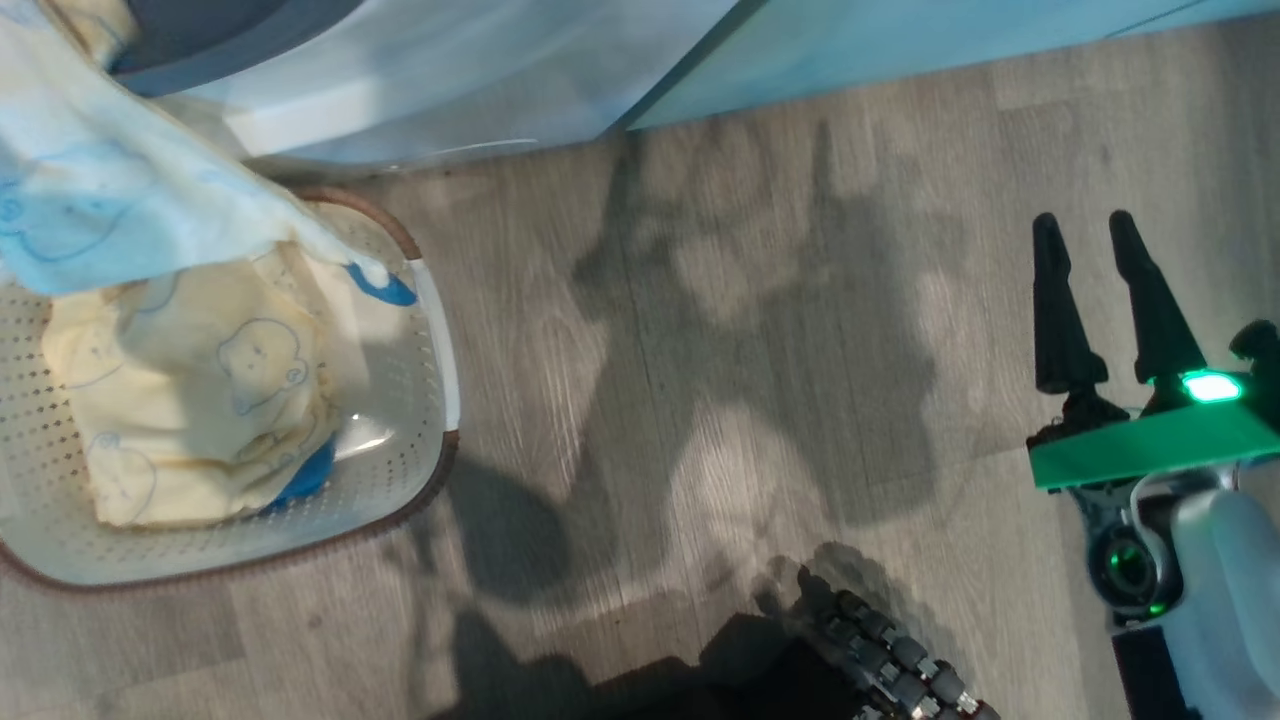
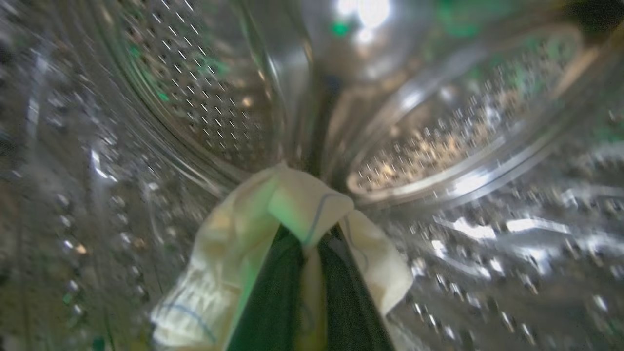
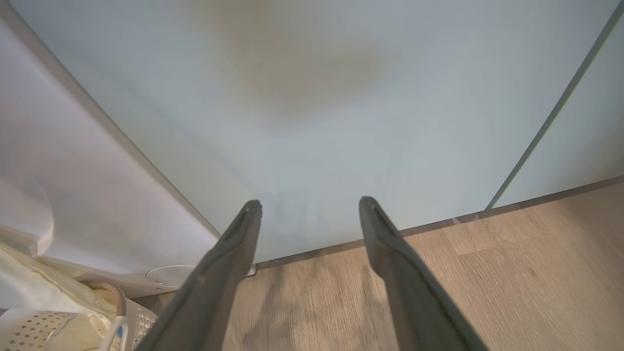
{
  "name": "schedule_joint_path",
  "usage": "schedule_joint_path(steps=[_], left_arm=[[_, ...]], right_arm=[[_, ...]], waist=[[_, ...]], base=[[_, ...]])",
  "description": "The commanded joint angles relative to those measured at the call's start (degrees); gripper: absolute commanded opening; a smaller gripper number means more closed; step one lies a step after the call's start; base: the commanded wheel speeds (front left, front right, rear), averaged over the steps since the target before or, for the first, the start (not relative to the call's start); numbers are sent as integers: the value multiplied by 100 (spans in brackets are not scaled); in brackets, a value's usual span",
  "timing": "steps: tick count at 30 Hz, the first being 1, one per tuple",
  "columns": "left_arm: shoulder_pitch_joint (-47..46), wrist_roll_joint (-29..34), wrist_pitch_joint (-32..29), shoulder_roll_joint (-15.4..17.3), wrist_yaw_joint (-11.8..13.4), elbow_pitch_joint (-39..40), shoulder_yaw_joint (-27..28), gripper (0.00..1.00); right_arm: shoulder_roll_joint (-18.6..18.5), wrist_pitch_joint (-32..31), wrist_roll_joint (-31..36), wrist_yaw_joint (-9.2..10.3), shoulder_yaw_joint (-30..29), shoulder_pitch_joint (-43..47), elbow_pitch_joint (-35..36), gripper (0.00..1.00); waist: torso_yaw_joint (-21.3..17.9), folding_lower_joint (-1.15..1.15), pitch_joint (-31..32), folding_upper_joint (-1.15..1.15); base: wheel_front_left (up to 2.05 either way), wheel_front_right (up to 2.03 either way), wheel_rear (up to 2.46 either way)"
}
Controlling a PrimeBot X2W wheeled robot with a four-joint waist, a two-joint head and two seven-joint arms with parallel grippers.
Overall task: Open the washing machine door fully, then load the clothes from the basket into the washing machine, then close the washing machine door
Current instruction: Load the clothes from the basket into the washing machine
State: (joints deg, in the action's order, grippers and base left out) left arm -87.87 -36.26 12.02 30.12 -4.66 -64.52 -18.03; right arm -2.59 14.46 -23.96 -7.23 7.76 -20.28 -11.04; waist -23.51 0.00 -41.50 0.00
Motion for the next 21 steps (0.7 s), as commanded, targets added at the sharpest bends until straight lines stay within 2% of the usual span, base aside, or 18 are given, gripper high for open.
schedule_joint_path(steps=[1,6,11,12,13,14,15,16,21], left_arm=[[-296,80,104,349,32,136,122,0],[-416,149,271,461,115,196,218,0],[-282,213,293,431,110,146,244,0],[-226,209,294,392,89,82,229,5],[-169,214,255,355,48,-5,187,37],[-121,255,204,336,2,-79,110,50],[-88,271,196,323,-19,-143,73,80],[-56,270,192,307,-32,-209,54,100],[119,277,169,173,-100,-422,-57,100]], right_arm=[[-30,54,-46,-25,79,3,136,100],[-29,54,-102,-25,90,-26,144,100],[-29,54,-137,-25,89,-49,132,100],[-29,54,-138,-25,85,-46,129,100],[-29,54,-138,-25,78,-38,126,100],[-29,54,-135,-25,69,-27,121,100],[-29,54,-131,-25,64,-18,114,100],[-29,54,-125,-25,64,-11,109,100],[-29,54,-71,-25,11,22,97,100]], waist=[[-36,0,-26,0],[-93,0,-75,0],[-93,0,-85,0],[-82,0,-74,0],[-68,0,-56,0],[-52,0,-36,0],[-38,0,-15,0],[-23,0,11,0],[78,0,158,0]], base=[[0,0,0],[0,0,0],[0,0,0],[0,0,0],[0,0,0],[0,0,0],[0,0,0],[0,0,0],[0,0,0]])
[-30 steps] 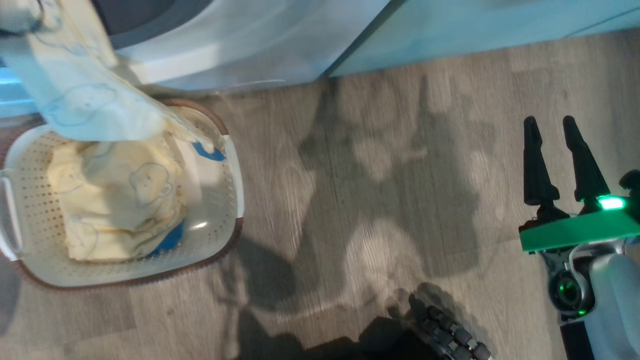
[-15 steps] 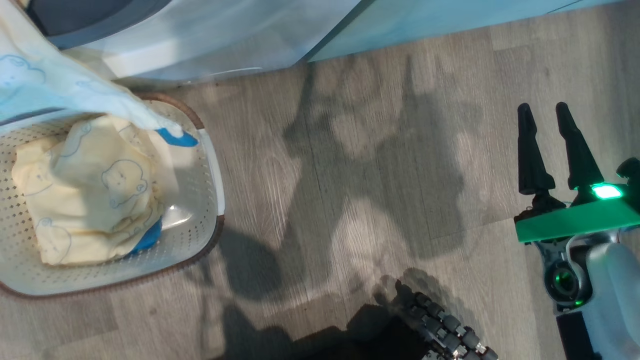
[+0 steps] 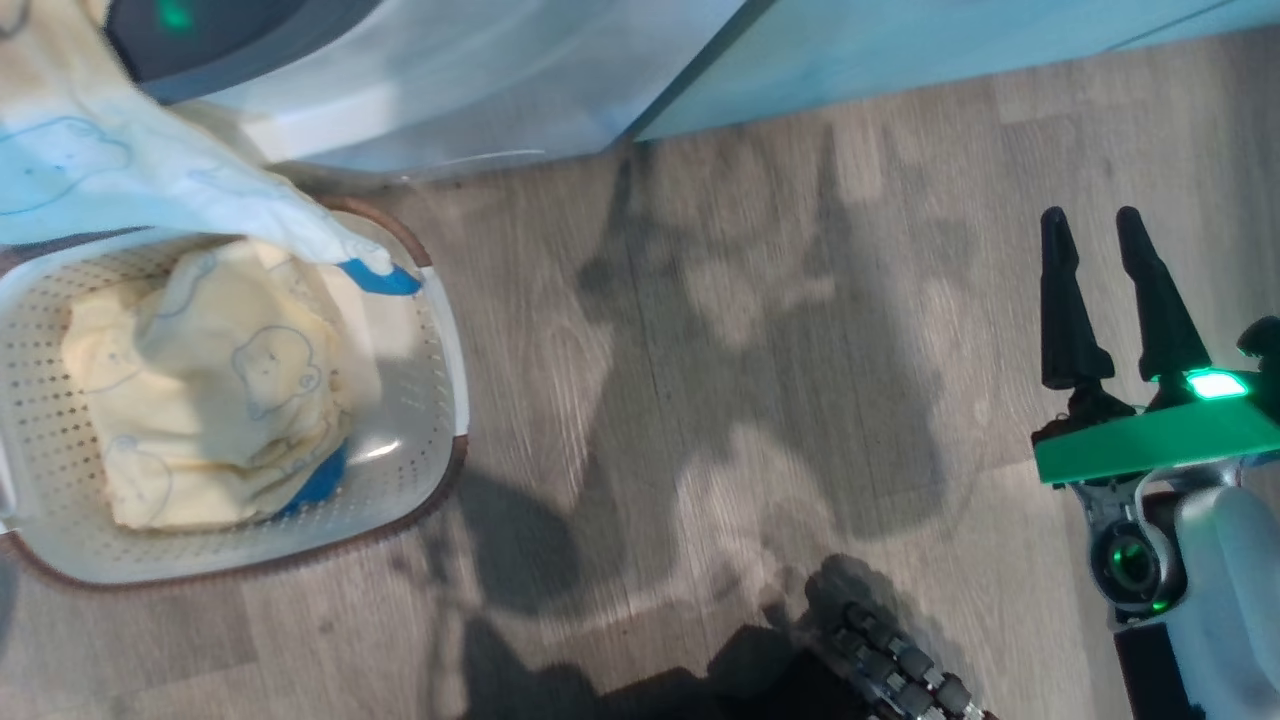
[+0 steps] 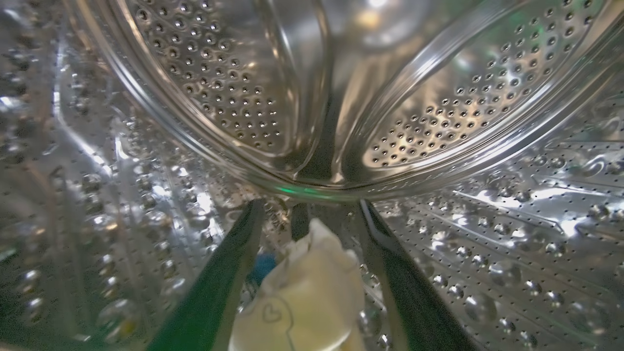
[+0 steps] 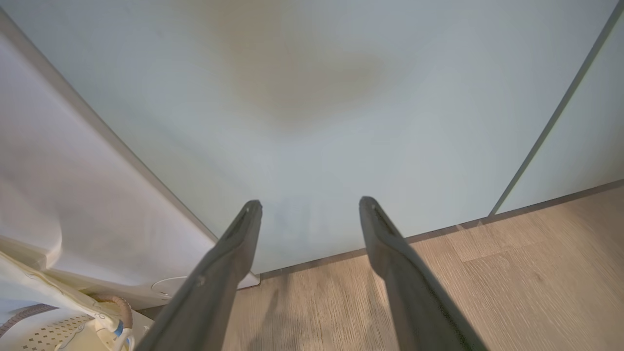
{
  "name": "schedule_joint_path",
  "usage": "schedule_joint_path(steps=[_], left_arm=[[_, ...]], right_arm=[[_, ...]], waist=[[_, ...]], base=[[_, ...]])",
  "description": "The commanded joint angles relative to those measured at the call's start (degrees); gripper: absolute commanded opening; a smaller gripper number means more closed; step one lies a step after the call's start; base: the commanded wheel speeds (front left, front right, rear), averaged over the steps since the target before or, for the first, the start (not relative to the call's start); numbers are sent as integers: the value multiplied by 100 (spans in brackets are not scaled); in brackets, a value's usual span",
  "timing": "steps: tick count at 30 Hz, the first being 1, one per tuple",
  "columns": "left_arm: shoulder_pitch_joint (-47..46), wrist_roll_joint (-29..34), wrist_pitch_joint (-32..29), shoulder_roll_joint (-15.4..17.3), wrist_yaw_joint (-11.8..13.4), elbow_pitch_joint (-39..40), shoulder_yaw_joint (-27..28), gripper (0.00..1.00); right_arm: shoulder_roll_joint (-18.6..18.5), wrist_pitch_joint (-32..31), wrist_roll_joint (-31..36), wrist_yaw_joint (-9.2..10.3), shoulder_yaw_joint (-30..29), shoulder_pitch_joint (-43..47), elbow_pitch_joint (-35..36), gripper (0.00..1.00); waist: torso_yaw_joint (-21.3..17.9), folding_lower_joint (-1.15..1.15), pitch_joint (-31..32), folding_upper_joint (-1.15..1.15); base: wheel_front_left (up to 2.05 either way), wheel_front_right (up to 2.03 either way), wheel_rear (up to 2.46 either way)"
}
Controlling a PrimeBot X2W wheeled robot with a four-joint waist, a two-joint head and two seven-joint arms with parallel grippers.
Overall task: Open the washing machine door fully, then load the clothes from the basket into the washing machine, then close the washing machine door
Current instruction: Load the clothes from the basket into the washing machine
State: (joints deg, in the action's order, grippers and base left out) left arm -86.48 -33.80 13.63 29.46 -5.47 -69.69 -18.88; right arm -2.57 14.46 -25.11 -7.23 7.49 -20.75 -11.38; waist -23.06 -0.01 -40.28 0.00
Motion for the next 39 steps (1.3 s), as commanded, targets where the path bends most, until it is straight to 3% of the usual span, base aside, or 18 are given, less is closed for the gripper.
schedule_joint_path(steps=[1,15,25,39], left_arm=[[6,21,19,209,-29,79,22,100],[741,5,130,-220,-98,200,-70,100],[1702,76,136,-505,16,640,1,100],[3714,164,136,-969,135,2071,337,100]], right_arm=[[-31,54,62,-25,26,80,132,100],[-31,54,241,-25,-53,257,85,100],[-31,54,398,-25,-169,632,24,100],[-32,54,703,-25,-464,1262,12,100]], waist=[[57,1,67,0],[312,1,629,0],[474,1,1321,0],[958,1,2314,0]], base=[[0,0,0],[0,0,0],[0,0,0],[0,0,0]])
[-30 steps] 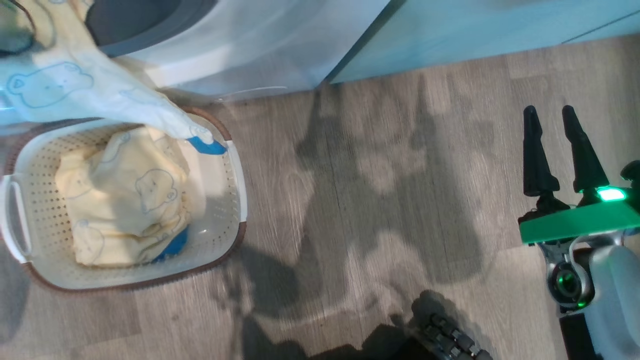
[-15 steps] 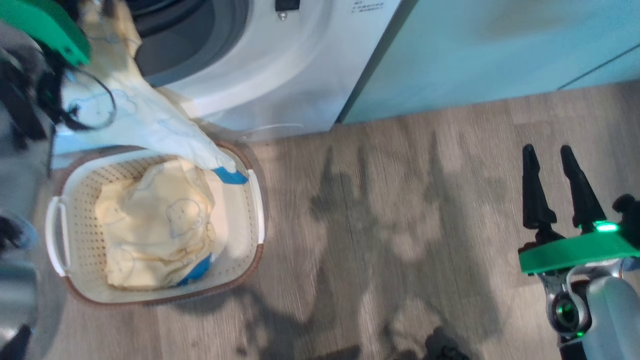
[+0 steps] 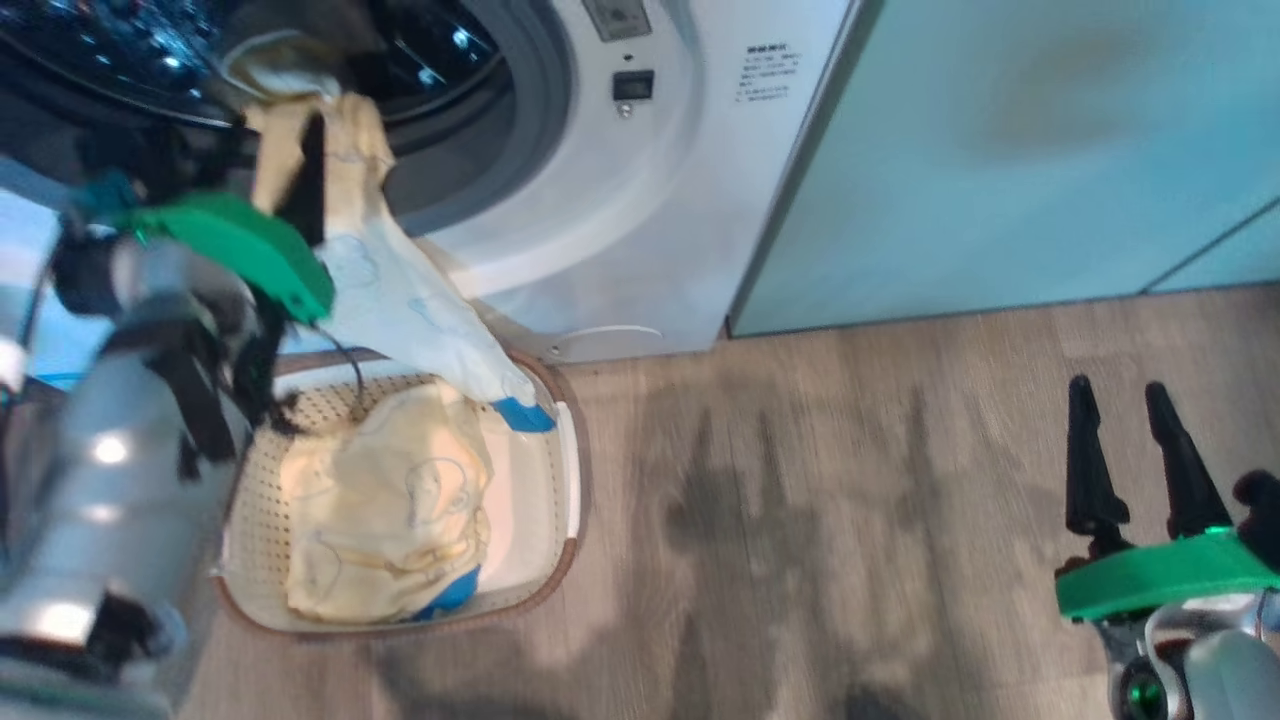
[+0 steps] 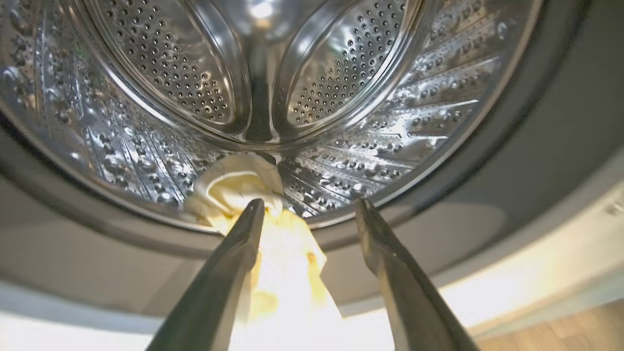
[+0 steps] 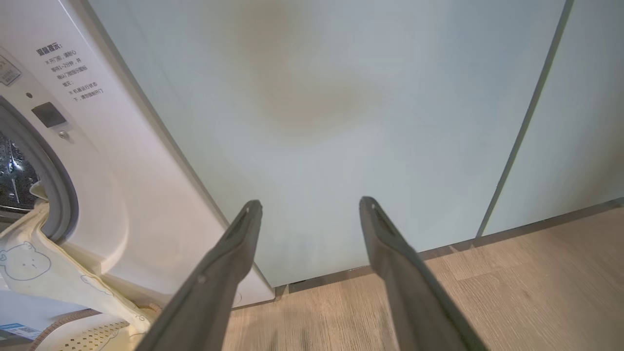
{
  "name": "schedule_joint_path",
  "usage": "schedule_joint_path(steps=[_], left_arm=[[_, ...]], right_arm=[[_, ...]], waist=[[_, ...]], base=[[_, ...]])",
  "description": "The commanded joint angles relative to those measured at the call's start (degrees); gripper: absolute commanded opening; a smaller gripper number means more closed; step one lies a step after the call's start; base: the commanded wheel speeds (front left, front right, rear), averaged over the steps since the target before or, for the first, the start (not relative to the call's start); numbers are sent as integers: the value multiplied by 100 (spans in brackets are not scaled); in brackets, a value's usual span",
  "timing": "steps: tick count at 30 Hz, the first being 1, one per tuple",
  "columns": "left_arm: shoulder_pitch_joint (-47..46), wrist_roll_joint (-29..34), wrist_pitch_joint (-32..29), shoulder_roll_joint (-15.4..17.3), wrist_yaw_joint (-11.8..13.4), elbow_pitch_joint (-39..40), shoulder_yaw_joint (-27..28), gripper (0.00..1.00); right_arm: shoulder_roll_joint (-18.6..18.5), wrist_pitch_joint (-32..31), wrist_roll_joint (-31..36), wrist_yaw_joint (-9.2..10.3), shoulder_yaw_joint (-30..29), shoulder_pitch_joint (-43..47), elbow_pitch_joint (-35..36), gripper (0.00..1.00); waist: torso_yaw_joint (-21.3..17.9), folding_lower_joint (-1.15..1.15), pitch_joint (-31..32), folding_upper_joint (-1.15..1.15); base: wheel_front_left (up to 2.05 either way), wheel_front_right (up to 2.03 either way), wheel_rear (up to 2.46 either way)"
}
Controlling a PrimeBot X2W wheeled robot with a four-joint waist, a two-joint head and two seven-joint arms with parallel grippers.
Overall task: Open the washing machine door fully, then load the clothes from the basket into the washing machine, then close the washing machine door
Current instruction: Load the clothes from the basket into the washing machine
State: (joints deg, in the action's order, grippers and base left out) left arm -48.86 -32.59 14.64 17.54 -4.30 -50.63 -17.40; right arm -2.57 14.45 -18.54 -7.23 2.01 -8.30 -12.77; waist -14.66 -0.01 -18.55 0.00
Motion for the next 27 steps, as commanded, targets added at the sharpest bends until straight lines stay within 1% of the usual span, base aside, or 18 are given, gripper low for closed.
schedule_joint_path(steps=[1,9,13,14,20,27], left_arm=[[110,50,35,219,29,291,233,100],[1383,139,36,88,188,1252,743,100],[2005,261,36,-60,222,1662,983,100],[2005,261,36,-60,222,1662,983,100],[2705,470,36,-155,176,1856,1229,100],[3050,535,36,-289,5,1543,1222,100]], right_arm=[[-36,55,56,-25,69,55,155,100],[-94,55,79,-25,-11,305,159,100],[-113,55,79,-25,-18,420,151,100],[-113,55,79,-25,-18,420,151,100],[-129,55,74,-25,-26,529,151,100],[-132,55,62,-25,-18,541,195,100]], waist=[[147,1,189,0],[355,1,531,0],[424,1,685,0],[424,1,685,0],[487,1,827,0],[521,1,760,0]], base=[[0,0,0],[0,0,0],[0,0,0],[0,0,0],[0,0,0],[0,0,0]])
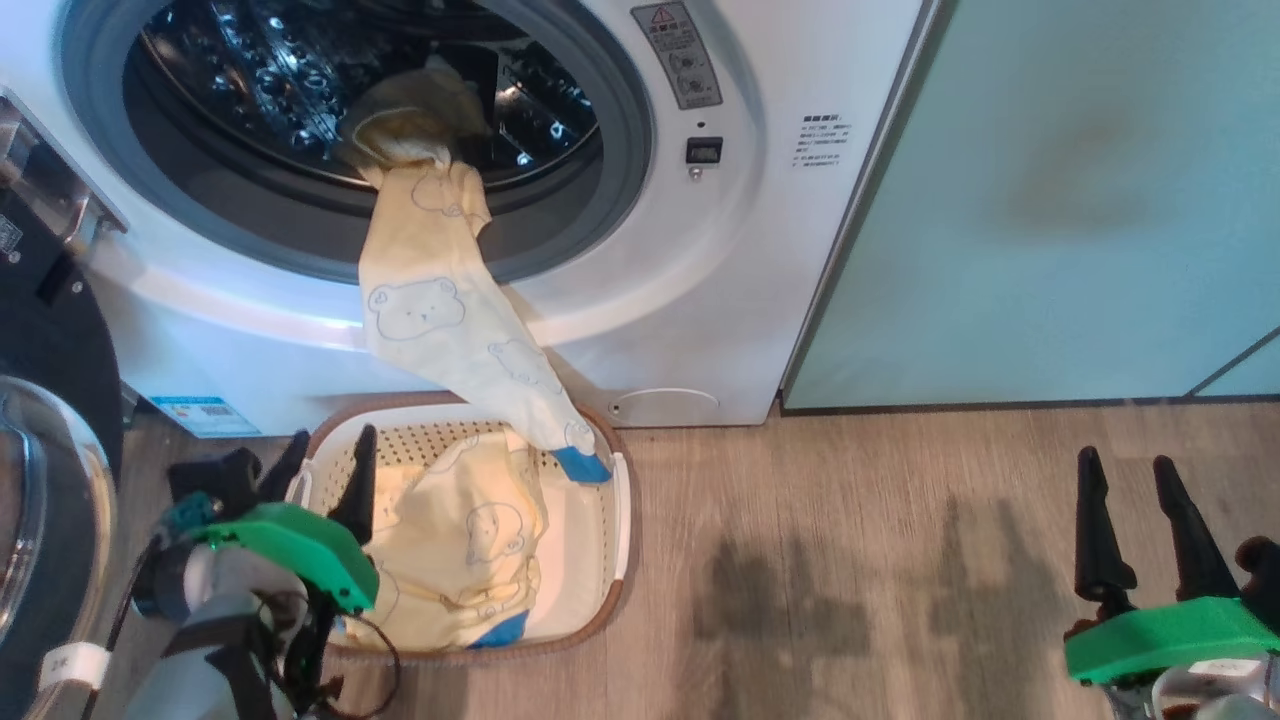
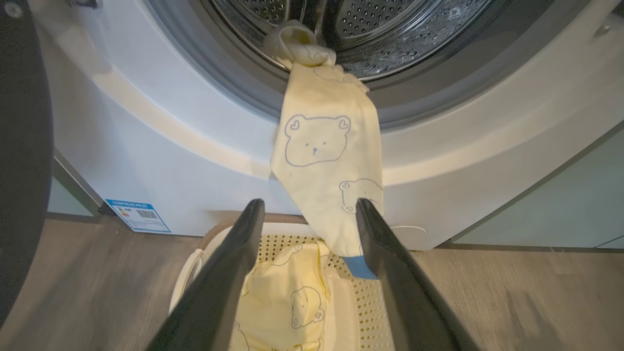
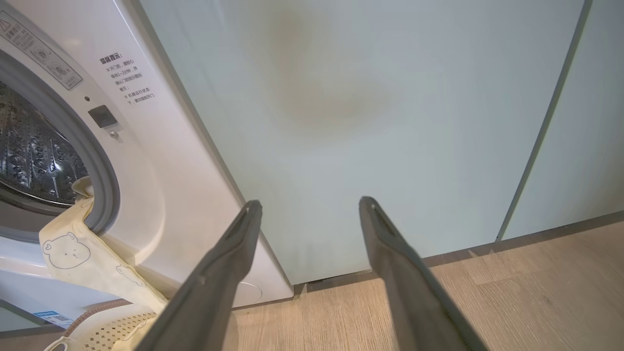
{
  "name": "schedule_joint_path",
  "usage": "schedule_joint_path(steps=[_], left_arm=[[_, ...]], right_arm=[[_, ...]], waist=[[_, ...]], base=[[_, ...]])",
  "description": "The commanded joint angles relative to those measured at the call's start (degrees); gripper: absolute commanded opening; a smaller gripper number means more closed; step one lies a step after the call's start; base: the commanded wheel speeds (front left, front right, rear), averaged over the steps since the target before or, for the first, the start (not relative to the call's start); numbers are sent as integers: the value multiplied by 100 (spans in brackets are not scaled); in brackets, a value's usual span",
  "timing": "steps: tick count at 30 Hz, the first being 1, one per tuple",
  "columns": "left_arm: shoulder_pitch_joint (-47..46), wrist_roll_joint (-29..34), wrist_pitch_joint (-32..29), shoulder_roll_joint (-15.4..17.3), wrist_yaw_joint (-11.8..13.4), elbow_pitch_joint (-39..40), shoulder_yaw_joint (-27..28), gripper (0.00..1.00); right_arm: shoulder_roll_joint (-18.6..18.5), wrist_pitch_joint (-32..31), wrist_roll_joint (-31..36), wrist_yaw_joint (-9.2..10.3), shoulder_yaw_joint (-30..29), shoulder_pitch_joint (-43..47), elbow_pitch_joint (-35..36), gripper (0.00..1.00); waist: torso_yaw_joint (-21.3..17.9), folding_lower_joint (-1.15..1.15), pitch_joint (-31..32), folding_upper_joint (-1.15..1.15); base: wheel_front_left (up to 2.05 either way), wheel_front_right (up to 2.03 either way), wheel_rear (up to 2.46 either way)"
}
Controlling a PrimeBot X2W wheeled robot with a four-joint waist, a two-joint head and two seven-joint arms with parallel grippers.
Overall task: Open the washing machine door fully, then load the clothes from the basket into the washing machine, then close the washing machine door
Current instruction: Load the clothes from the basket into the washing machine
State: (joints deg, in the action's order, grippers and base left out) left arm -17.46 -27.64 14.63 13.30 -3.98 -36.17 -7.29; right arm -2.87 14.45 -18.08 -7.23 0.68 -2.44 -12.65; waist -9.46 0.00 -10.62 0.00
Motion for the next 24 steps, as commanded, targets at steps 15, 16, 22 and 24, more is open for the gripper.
schedule_joint_path(steps=[15,16,22,24], left_arm=[[-1469,-475,-277,193,-346,-1557,-364,100],[-1603,-534,-308,217,-347,-1621,-451,100],[-2285,-1006,-422,494,-349,-1991,-805,100],[-2471,-1162,-406,625,-349,-2087,-879,100]], right_arm=[[-76,55,-32,-25,325,-581,244,100],[-75,55,-35,-25,331,-624,251,100],[-60,55,-51,-25,399,-900,300,100],[-54,55,-50,-25,450,-993,320,100]], waist=[[-367,0,-1156,0],[-399,0,-1252,0],[-618,0,-1808,0],[-704,0,-1990,0]], base=[[0,0,0],[0,0,0],[0,0,0],[0,0,0]])
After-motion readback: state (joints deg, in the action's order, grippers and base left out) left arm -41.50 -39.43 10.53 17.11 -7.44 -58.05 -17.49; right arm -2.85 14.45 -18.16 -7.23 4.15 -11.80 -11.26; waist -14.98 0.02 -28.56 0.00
